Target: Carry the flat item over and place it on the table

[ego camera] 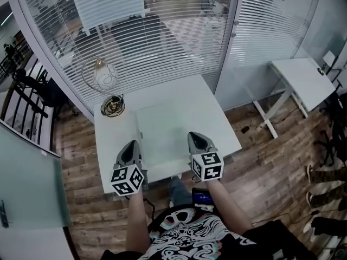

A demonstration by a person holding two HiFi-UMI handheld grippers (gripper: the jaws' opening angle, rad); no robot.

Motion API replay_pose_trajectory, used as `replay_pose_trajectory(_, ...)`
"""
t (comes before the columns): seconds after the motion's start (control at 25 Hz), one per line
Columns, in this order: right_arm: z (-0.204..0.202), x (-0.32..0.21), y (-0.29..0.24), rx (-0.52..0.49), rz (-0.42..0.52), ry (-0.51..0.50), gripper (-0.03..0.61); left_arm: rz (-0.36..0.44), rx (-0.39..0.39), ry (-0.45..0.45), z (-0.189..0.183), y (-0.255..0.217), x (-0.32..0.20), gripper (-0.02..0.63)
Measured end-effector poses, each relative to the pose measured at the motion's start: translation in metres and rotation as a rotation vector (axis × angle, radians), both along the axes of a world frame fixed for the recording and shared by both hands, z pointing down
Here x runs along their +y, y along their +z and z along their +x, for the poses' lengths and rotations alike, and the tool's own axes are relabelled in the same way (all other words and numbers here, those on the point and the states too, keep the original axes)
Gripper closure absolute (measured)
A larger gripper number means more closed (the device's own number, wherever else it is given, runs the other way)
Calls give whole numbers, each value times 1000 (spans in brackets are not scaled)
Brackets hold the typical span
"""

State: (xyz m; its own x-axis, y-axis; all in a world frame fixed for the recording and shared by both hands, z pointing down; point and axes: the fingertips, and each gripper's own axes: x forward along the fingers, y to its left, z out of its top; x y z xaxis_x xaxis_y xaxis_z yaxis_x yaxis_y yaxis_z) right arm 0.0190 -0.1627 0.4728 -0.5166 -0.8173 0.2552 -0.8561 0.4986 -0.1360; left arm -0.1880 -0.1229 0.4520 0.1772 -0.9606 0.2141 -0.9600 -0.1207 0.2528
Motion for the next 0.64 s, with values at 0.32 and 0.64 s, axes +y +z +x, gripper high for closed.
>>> replay_pose_trajectory(0.32,2,2,-2,-5,11,-8,574,-30,-38,-20,-1,10,0,606)
replay_pose_trajectory(0.64,3,12,-4,-33,29,-29,574,-24,-30,-47,-4,11,8,606)
